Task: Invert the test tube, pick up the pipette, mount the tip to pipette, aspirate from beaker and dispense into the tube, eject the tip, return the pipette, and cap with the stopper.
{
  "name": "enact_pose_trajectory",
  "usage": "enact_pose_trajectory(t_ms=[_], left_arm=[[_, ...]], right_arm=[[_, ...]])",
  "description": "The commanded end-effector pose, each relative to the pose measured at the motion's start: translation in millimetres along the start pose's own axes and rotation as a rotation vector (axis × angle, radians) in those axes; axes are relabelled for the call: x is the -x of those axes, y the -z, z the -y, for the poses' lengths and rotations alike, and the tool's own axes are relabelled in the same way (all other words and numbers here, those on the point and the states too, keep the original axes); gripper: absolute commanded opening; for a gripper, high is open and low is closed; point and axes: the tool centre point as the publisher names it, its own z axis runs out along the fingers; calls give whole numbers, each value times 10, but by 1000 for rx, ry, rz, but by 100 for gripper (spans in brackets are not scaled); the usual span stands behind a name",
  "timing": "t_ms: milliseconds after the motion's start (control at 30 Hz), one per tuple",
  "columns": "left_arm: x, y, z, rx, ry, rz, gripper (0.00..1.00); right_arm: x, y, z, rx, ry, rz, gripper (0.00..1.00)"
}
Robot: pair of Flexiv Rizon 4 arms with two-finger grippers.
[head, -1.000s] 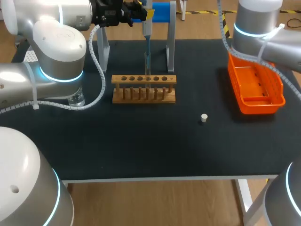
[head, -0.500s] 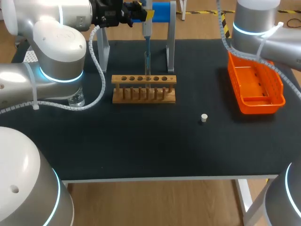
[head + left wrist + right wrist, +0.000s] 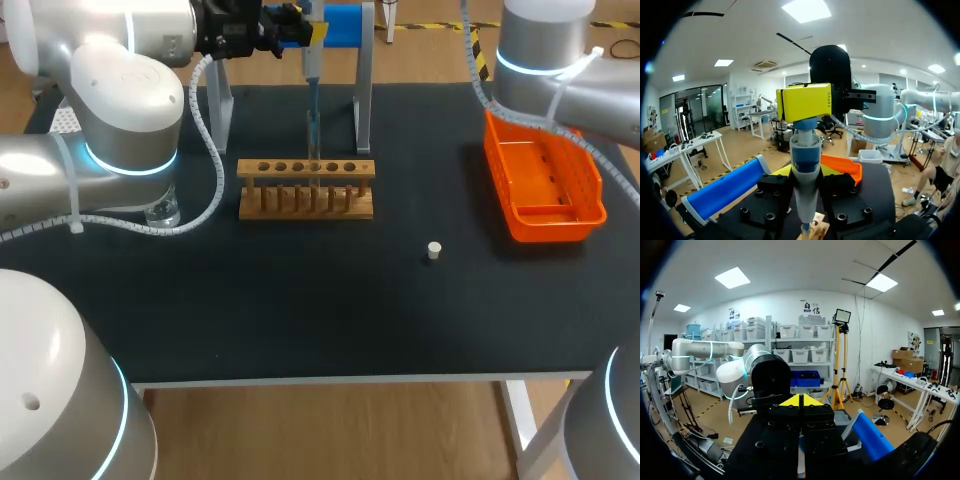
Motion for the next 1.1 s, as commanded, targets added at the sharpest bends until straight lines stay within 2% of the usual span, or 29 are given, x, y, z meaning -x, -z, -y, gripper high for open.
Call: enact_pose_trajectory(t_ms=[33, 433, 633, 700, 733, 767, 967, 1100], left_arm=[[-3, 4, 17, -9, -1, 3, 0], [-3, 4, 17, -9, -1, 3, 0], [-3, 4, 17, -9, -1, 3, 0], [-3, 4, 17, -9, -1, 3, 0], [-3, 4, 17, -9, -1, 3, 0], [-3, 4, 17, -9, -1, 3, 0], [-3, 4, 17, -9, -1, 3, 0], [-3, 4, 17, -9, -1, 3, 0]], right_arm=[[12, 15, 89, -7, -8, -6, 0], [10, -2, 201, -20, -32, -13, 0], [-36, 66, -13, 11, 24, -2, 0], [-74, 115, -90, 9, 46, 6, 43], [-105, 153, -127, 7, 59, 11, 86], [-128, 176, -146, 5, 68, 13, 100], [-261, 385, -113, -7, 98, 21, 100], [-347, 567, 18, -31, 106, 32, 100]])
